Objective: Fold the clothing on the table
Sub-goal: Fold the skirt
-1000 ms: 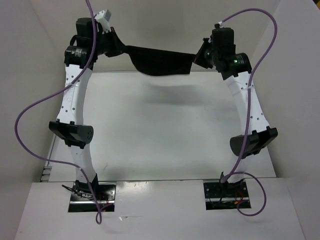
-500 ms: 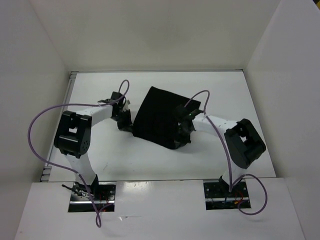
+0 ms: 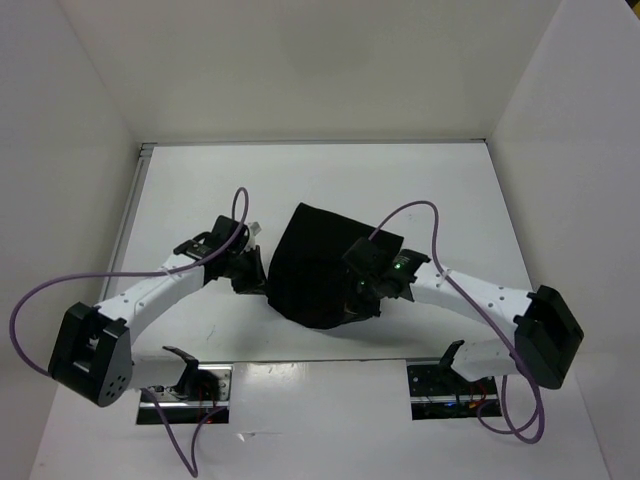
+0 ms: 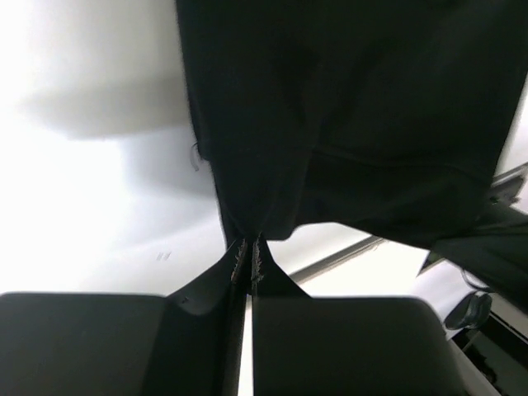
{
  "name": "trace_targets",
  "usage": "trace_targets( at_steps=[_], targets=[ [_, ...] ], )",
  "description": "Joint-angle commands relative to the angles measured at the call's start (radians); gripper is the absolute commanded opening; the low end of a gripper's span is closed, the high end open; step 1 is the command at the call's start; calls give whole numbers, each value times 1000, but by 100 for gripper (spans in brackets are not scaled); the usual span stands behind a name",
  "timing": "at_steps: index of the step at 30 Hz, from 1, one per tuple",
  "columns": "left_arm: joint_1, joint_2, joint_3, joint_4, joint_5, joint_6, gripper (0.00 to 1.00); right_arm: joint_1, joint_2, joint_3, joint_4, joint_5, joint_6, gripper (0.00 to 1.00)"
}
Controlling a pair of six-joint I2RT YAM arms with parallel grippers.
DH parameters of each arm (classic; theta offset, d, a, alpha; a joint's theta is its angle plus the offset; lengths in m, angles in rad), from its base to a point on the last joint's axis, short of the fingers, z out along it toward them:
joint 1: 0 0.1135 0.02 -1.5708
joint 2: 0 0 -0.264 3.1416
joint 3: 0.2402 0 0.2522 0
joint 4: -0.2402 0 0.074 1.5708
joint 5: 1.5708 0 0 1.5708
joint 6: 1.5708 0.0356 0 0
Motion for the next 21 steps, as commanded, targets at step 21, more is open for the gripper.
trace_targets(
  at_steps=[21],
  targets=[
    [37, 351, 379, 15, -136, 29, 6, -419, -102, 142, -193, 109, -149, 0]
  ],
)
